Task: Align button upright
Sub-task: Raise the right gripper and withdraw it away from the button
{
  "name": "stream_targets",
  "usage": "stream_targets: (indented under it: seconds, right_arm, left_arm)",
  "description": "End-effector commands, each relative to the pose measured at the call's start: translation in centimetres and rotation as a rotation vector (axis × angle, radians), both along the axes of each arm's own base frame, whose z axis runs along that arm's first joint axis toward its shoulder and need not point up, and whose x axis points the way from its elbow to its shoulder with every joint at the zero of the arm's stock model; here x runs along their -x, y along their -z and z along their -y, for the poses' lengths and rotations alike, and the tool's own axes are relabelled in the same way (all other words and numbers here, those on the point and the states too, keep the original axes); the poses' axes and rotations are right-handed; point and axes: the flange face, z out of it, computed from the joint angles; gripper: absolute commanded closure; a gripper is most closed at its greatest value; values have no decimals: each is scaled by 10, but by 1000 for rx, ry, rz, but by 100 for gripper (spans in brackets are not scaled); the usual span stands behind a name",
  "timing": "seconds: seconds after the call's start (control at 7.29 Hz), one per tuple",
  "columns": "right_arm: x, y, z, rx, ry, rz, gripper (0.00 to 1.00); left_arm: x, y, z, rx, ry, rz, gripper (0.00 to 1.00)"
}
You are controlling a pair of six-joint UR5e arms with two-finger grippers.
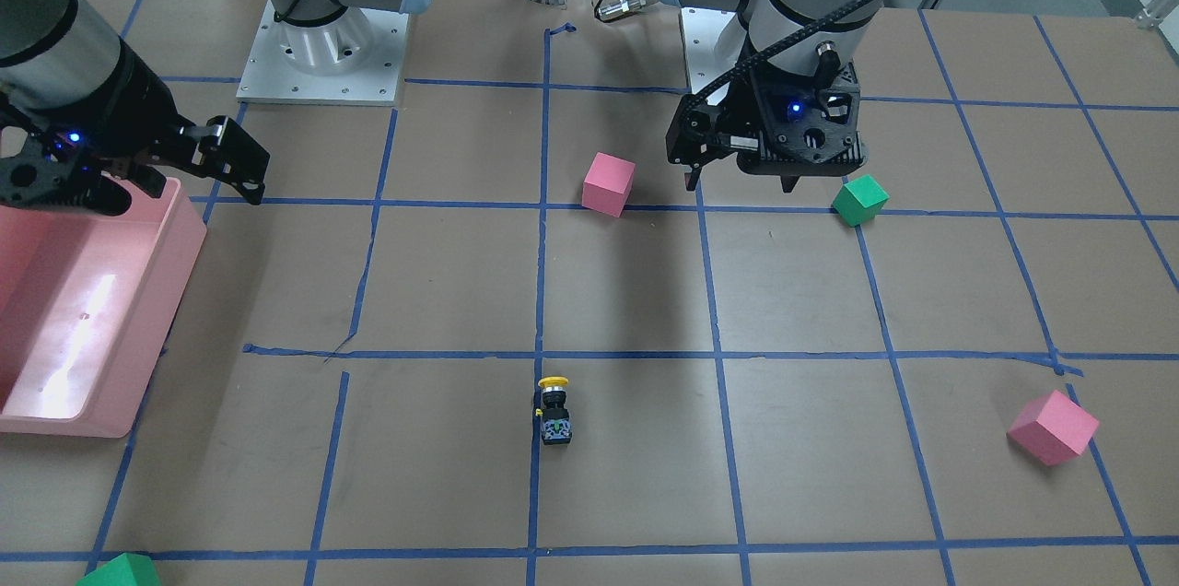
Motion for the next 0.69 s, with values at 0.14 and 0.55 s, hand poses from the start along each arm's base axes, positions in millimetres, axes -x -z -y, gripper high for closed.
stream_targets:
  seconds: [0.14, 0.55]
  right_arm:
    - [-68, -4, -23, -1, -130, -11, 0]
    - [-69, -10, -26, 12, -130, -4, 0]
  left_arm:
    - [0, 1, 0, -2, -1, 0, 0]
    - [-1, 0, 1, -1, -1, 0, 0]
